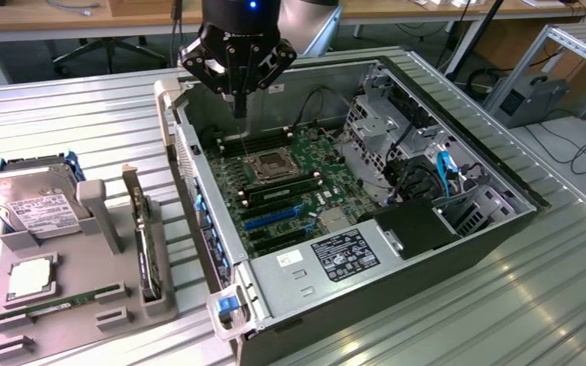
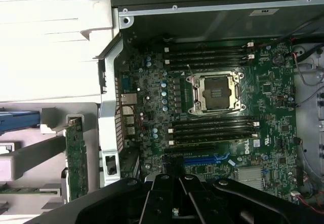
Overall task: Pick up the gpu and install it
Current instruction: 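Reach for the gpu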
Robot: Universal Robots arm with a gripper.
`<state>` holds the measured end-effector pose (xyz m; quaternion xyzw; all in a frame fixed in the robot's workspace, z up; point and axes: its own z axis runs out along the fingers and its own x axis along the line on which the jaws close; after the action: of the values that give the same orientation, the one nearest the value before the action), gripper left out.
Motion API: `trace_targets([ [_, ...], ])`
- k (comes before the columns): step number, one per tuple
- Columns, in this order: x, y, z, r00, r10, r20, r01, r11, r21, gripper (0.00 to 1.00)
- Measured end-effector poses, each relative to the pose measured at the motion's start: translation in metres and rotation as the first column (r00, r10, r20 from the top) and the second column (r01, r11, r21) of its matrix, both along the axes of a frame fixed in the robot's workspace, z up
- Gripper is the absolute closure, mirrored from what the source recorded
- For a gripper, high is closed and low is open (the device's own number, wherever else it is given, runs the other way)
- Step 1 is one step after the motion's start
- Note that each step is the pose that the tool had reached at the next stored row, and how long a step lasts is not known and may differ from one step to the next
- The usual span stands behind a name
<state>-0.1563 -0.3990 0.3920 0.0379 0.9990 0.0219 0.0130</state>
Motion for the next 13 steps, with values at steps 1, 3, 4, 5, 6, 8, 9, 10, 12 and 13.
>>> trace_targets([
  [1, -0.0004, 0.0000, 0.0000, 1.0000, 0.000, 0.0000, 0.000, 1.0000, 0.0000, 0.89],
  [3, -0.0011, 0.0000, 0.0000, 1.0000, 0.000, 0.0001, 0.000, 1.0000, 0.0000, 0.89],
  [4, -0.0016, 0.0000, 0.0000, 1.0000, 0.000, 0.0001, 0.000, 1.0000, 0.0000, 0.89],
  [5, -0.0020, 0.0000, 0.0000, 1.0000, 0.000, 0.0000, 0.000, 1.0000, 0.0000, 0.89],
  [6, -0.0022, 0.0000, 0.0000, 1.0000, 0.000, 0.0000, 0.000, 1.0000, 0.0000, 0.89],
  [8, -0.0028, 0.0000, 0.0000, 1.0000, 0.000, 0.0000, 0.000, 1.0000, -0.0001, 0.89],
  [9, -0.0030, 0.0000, 0.0000, 1.0000, 0.000, 0.0001, 0.000, 1.0000, 0.0000, 0.89],
  [10, -0.0032, 0.0000, 0.0000, 1.0000, 0.000, 0.0000, 0.000, 1.0000, 0.0000, 0.89],
  [12, -0.0050, 0.0000, -0.0001, 1.0000, 0.000, 0.0001, 0.000, 1.0000, -0.0001, 0.89],
  [13, -0.0051, 0.0000, -0.0001, 1.0000, 0.000, 0.0000, 0.000, 1.0000, -0.0001, 0.89],
])
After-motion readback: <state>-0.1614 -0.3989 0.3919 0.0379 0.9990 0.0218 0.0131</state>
